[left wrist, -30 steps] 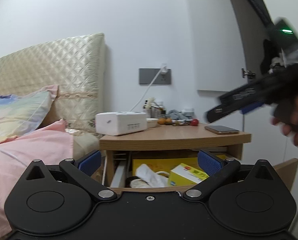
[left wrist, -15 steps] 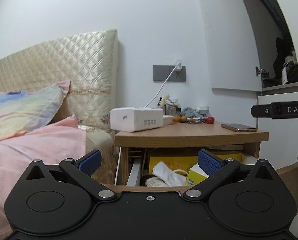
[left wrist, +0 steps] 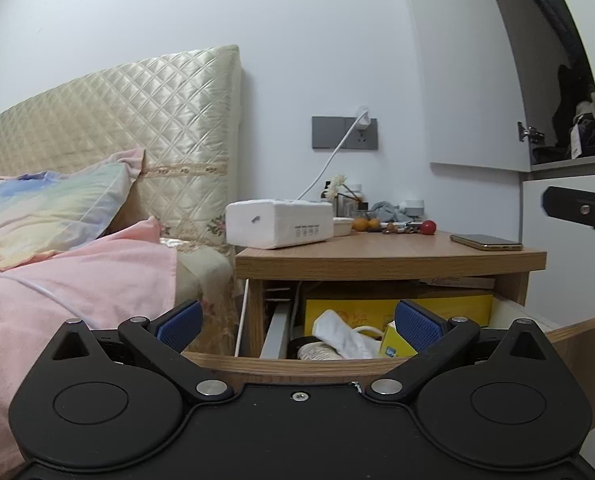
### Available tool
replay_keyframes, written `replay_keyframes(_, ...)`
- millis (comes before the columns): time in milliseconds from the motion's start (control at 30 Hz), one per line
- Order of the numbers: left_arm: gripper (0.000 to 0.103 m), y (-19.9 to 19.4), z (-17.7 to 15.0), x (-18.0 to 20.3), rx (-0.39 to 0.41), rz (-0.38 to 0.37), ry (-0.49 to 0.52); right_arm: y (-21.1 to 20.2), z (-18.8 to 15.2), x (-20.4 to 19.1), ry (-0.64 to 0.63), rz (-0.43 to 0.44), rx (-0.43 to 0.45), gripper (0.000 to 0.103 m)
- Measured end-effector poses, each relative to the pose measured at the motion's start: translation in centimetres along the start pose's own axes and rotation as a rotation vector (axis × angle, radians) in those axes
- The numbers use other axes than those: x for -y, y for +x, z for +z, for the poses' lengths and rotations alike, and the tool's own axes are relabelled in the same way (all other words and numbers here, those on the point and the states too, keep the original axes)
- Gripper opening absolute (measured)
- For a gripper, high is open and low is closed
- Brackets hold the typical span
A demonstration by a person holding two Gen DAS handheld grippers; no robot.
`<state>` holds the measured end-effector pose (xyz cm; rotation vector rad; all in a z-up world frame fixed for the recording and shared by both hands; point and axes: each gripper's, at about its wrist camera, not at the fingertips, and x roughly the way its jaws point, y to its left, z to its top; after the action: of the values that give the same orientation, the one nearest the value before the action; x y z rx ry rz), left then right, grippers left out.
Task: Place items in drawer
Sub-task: 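Move the left gripper to the drawer front edge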
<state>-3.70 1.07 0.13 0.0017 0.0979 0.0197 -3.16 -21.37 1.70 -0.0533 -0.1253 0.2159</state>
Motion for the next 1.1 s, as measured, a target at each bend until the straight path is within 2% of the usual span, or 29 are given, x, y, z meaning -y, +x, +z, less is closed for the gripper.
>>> replay_keyframes(433, 0.102, -0.1, 0.1, -0.1, -0.016, 0.042, -0.004, -0.4, -1.0, 0.3, 0.041, -0.053, -0.044, 0.103)
replay_keyframes(867, 0.100, -0.2, 0.1, 0.3, -0.019, 0.019, 0.024, -0.5, -1.3, 0.6, 0.070, -0.057, -0.070, 0.103)
replay_keyframes(967, 0.097, -0.3, 0.1, 0.5, -0.016, 0.006, 0.037, -0.7, -1.4, 0.7, 0.082, -0.046, -0.080, 0.096)
replay_keyframes(1100, 0.090, -0.5, 0.2, 0.9, -0.009, -0.005, 0.057, -0.7, -1.1, 0.5, 0.068, -0.047, -0.093, 0.070)
